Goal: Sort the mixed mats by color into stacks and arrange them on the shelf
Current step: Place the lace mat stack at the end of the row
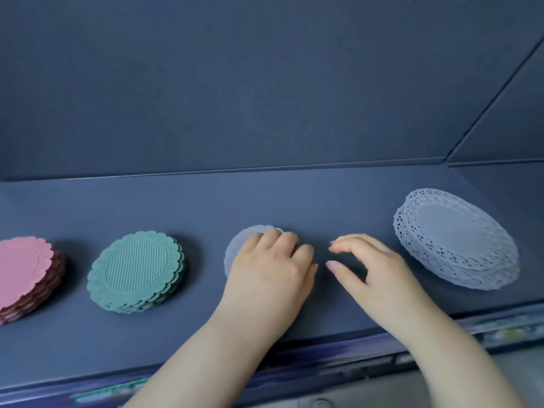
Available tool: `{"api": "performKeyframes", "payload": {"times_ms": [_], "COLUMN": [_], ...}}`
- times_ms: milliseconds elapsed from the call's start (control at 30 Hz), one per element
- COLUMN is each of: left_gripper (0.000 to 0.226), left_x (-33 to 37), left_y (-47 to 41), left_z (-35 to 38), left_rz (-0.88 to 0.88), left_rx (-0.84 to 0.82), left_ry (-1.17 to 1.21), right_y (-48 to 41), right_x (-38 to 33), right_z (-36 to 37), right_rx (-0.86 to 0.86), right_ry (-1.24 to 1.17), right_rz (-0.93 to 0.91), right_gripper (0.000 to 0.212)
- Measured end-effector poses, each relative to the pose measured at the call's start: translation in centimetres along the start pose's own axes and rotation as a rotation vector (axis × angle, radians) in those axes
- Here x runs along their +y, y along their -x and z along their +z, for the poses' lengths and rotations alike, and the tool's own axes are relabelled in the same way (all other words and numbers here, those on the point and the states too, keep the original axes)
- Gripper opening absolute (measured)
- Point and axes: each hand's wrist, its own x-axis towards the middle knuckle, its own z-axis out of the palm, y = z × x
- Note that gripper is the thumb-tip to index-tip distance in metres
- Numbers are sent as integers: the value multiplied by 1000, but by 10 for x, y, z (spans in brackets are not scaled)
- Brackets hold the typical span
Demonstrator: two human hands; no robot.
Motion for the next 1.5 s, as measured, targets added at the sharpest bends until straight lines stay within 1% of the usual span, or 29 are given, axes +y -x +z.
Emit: {"api": "performKeyframes", "payload": {"times_ms": [167, 367, 500, 567, 633, 733, 833, 867, 900, 967, 1000, 1033, 1167, 1200, 1233, 1300, 1333, 1400, 1500], "left_gripper": [32, 36, 40, 41, 42, 42, 40, 37, 34, 34, 35, 36, 43, 45, 46, 48, 50, 62, 86], "left_x": [44, 125, 173, 188, 199, 209, 213, 212, 212, 212, 212, 213, 220, 220, 220, 219, 217, 212, 204], "left_y": [-17, -55, -86, -96, -99, -96, -94, -93, -93, -93, -93, -94, -99, -100, -101, -103, -102, -99, -97], "left_z": [14, 40, 58, 66, 73, 82, 90, 92, 94, 97, 98, 98, 97, 97, 97, 97, 98, 96, 94], "left_rz": [-12, -108, -153, -200, -251, -335, -388, -385, -385, -407, -411, -411, -478, -488, -493, -497, -513, -595, -762], "left_rx": [-40, -115, -169, -201, -234, -268, -258, -251, -236, -205, -197, -180, -168, -174, -178, -173, -174, -145, -67], "left_ry": [-24, -4, -42, -70, -88, -100, -47, -20, 7, 30, 28, 23, 86, 92, 105, 145, 176, 286, 417], "right_y": [6, 8, 13, 12, 9, -3, -18, -22, -25, -27, -28, -30, -36, -37, -38, -37, -37, -34, -28], "right_x": [40, 116, 173, 195, 210, 226, 234, 236, 237, 235, 235, 236, 238, 239, 240, 242, 243, 241, 235], "right_z": [-36, -100, -143, -158, -166, -170, -176, -177, -177, -175, -173, -171, -167, -166, -163, -158, -157, -155, -157], "right_rx": [16, 22, 33, 0, -55, -79, -103, -139, -185, -253, -268, -281, -322, -317, -306, -245, -205, -156, -118], "right_ry": [-8, 12, 36, 12, -80, -380, -659, -746, -803, -804, -768, -740, -759, -767, -764, -708, -681, -709, -847], "right_rz": [2, 8, 98, 171, 254, 398, 518, 542, 559, 548, 524, 493, 465, 475, 483, 496, 496, 450, 312], "right_gripper": [16, 17, 23, 30, 38, 51, 60, 61, 55, 25, 14, 10, 21, 28, 38, 58, 63, 63, 58]}}
